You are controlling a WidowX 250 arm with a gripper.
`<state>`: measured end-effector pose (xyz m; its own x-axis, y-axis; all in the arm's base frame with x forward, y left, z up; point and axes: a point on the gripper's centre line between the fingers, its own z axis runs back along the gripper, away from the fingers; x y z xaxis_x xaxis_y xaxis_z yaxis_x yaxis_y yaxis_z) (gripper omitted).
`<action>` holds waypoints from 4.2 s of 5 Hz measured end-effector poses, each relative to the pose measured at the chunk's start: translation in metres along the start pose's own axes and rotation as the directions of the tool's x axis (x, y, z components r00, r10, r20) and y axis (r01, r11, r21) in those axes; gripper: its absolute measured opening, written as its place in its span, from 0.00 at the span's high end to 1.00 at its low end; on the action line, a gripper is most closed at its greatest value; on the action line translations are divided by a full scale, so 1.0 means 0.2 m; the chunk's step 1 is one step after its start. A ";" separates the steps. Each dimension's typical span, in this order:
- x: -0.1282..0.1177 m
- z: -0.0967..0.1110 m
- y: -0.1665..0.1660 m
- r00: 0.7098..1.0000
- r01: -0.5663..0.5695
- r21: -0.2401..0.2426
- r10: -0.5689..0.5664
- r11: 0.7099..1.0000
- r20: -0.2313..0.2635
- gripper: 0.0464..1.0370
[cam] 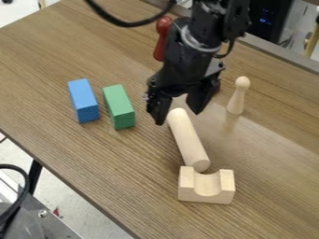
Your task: Put the cylinder block on top of the arch
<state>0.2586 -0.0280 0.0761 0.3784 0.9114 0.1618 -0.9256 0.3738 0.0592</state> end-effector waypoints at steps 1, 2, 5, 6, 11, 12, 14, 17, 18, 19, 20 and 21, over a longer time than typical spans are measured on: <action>-0.01 0.01 -0.12 0.999 -0.011 0.000 0.011 1.000 -0.040 0.04; -0.02 0.05 -0.17 0.998 0.003 -0.023 -0.004 1.000 -0.067 0.04; 0.01 0.07 -0.09 0.996 0.066 -0.001 -0.066 0.998 -0.058 0.04; 0.01 0.03 -0.08 0.996 0.071 -0.022 -0.072 0.997 -0.049 0.04; 0.05 -0.07 -0.15 0.999 0.029 -0.002 -0.029 1.000 -0.023 0.04; 0.07 -0.11 -0.14 1.000 0.030 0.021 -0.030 0.999 -0.004 0.04; 0.05 -0.19 -0.09 0.999 0.031 0.055 -0.033 0.998 0.036 0.04; 0.03 -0.28 -0.09 0.997 0.027 0.081 -0.032 0.996 0.066 0.48; 0.01 -0.26 -0.08 0.999 0.030 0.114 -0.031 0.993 0.012 0.48; 0.00 -0.14 -0.10 0.999 0.046 0.089 -0.043 0.995 -0.033 0.48; 0.00 0.00 -0.11 0.997 0.070 0.024 -0.068 0.997 -0.047 0.48; -0.01 0.02 -0.09 0.991 0.125 0.003 -0.125 0.992 -0.037 0.48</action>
<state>0.2743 -0.0382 0.0787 0.4912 0.8632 0.1169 -0.8710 0.4845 0.0817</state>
